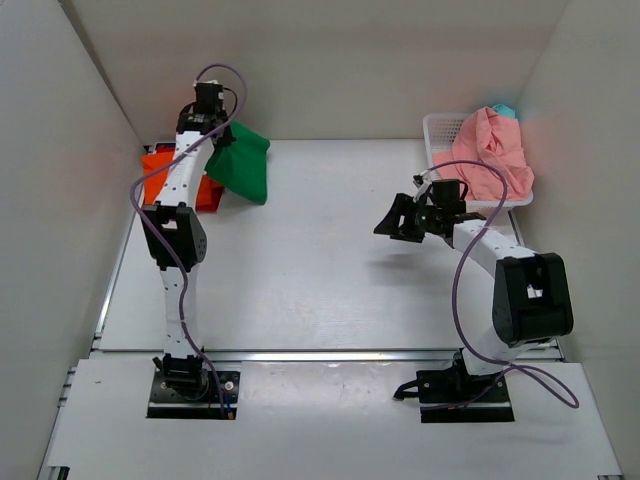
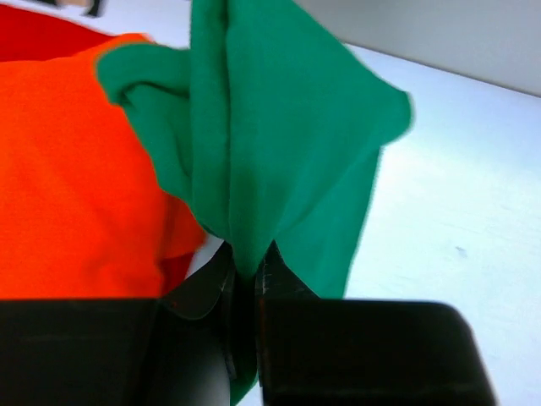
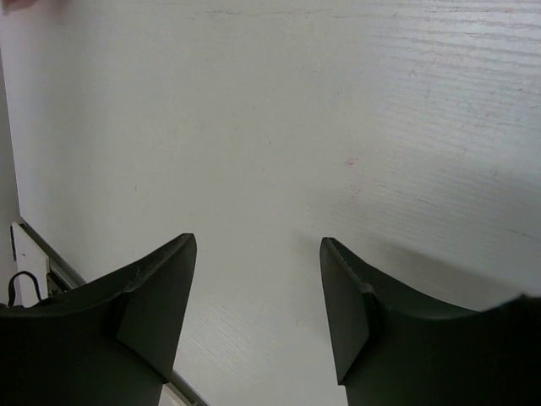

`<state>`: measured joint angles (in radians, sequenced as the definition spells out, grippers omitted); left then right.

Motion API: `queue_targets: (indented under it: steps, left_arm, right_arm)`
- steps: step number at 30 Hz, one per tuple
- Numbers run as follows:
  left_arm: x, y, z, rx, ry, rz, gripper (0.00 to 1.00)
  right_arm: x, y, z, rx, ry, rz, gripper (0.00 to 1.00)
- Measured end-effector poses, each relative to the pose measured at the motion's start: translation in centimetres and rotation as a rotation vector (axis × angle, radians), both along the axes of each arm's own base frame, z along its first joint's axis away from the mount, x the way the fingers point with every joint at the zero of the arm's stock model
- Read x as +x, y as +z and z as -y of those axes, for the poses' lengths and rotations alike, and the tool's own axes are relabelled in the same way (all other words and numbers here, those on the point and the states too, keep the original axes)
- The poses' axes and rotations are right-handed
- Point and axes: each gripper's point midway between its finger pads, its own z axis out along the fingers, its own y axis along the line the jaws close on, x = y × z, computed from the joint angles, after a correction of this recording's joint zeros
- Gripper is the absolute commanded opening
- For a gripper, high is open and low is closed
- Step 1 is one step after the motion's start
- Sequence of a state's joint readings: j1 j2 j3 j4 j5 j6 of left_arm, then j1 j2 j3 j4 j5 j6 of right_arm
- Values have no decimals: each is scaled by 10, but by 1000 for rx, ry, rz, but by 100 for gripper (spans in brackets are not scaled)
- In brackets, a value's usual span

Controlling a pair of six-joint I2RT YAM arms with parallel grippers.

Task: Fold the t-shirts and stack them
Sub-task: Put the neatly folded tshirt into the corner of the board with the left arm

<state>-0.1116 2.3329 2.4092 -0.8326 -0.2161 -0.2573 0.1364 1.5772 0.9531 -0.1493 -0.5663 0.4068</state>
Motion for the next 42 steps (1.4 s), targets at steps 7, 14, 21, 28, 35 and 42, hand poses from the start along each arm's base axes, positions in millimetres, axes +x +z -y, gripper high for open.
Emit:
queue_targets:
  steps: [7,14,21,28,35,42]
  left_arm:
    - [-4,-14,-78,-7,123,-33,0]
    - [-9,-14,-130,-10,206,-30,0]
    - [-9,1,-132,-32,196,10,0]
    - [-14,20,-162,-53,236,59,0]
    - [-22,4,-193,-57,295,34,47]
    - [-13,28,-212,20,368,124,56]
  right_arm:
    - [-2,0,-3,-4,13,5,58]
    - [-12,-3,-14,-12,50,-13,58]
    - [-19,-6,-21,-23,70,-33,58]
    - [-22,-5,-29,-30,90,-39,58]
    - [-24,-9,-35,-39,106,-59,58]
    - [-26,-15,-41,-106,117,-49,58]
